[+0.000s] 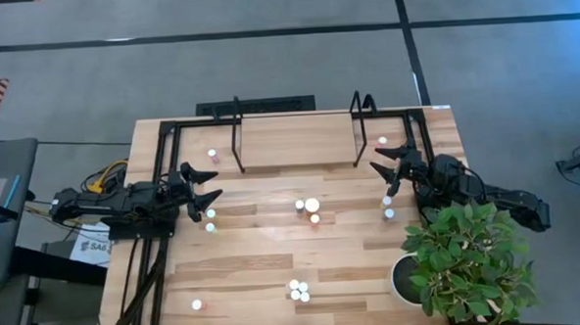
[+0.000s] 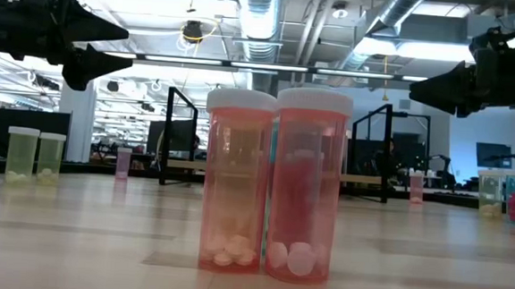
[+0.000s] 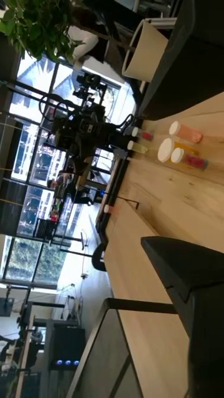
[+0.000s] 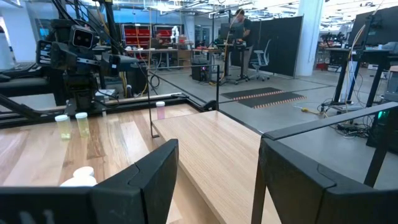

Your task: Pick and place medicine bottles onto shelf by color

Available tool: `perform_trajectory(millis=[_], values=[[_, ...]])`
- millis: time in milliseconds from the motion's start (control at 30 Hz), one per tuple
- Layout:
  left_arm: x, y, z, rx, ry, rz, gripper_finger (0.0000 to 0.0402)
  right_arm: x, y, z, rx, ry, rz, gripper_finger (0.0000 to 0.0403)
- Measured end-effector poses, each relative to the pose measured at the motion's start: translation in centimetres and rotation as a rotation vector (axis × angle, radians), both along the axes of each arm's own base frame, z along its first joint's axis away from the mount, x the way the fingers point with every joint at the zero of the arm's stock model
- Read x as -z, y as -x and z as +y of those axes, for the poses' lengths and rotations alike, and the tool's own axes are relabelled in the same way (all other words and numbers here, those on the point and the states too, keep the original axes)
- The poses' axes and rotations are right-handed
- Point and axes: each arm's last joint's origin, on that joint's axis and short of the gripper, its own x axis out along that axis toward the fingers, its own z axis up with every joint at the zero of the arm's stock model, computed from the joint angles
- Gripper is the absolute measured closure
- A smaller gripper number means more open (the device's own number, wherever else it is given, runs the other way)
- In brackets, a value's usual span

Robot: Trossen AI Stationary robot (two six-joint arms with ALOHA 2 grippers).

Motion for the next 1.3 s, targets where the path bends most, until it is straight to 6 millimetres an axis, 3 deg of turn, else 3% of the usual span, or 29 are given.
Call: perform_trajectory(millis=[800, 1067, 1300], values=[[0.0, 0.0, 0.0, 0.000, 0.000, 0.000, 0.0090, 0.0, 0.0, -0.1, 0.008, 0.000, 0.000, 0.0154], [0.0, 0.0, 0.0, 0.000, 0.000, 0.001, 0.0090, 0.0, 0.3, -0.7, 0.093, 0.056, 0.032, 0.0154], [0.0, 0.0, 0.0, 0.000, 0.000, 0.001, 0.0090, -1.1, 0.9, -1.4, 0.255, 0.013, -0.124, 0.0154]])
